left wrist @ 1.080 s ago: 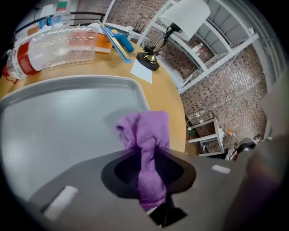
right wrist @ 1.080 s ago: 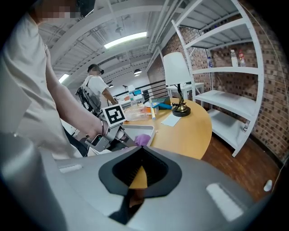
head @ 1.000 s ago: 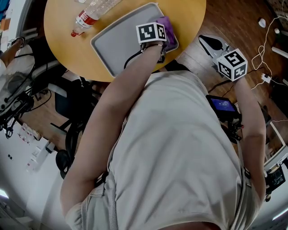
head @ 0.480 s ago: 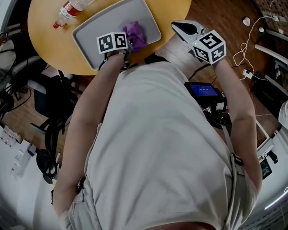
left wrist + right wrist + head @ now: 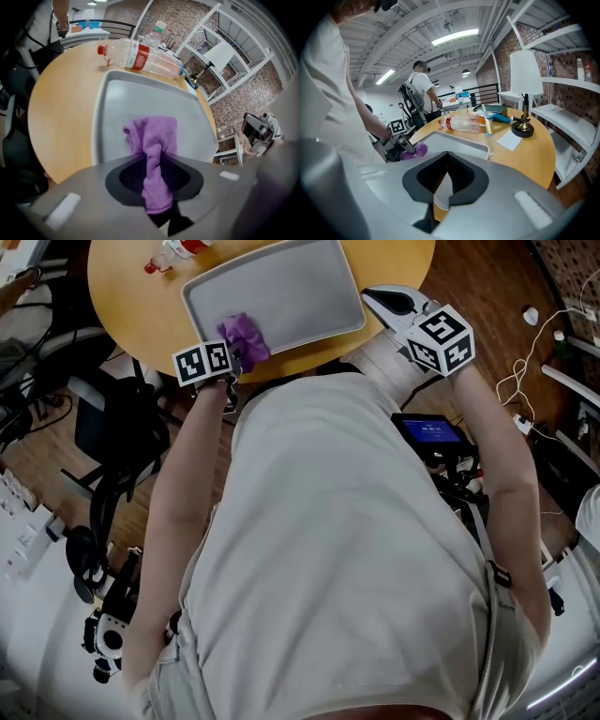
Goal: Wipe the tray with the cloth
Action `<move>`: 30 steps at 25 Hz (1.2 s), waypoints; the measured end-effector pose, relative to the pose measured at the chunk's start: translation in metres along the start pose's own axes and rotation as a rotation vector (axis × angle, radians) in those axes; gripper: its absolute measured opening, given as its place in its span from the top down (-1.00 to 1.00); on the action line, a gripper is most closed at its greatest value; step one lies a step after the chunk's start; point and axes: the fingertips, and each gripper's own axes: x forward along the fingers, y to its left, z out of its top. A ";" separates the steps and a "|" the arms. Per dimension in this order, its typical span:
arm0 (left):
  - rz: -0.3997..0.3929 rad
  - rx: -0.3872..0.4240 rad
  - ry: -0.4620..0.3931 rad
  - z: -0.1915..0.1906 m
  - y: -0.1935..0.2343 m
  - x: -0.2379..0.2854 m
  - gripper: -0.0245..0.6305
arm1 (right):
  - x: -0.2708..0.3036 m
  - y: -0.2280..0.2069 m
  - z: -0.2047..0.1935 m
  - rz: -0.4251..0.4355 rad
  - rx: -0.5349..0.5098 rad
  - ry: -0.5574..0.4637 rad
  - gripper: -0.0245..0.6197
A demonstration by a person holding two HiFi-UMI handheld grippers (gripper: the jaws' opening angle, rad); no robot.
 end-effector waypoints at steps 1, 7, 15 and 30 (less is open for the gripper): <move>0.030 0.008 -0.004 -0.002 0.013 -0.005 0.66 | 0.001 0.002 0.001 0.004 -0.003 -0.001 0.91; 0.115 0.024 -0.005 -0.008 0.041 -0.018 0.66 | 0.006 0.009 0.007 0.014 -0.017 -0.007 0.91; 0.167 0.109 0.046 -0.005 0.035 -0.011 0.66 | 0.001 0.006 0.000 -0.014 -0.001 -0.006 0.91; 0.075 0.858 0.186 0.001 -0.114 0.064 0.66 | -0.034 -0.011 -0.041 -0.099 0.096 -0.010 0.91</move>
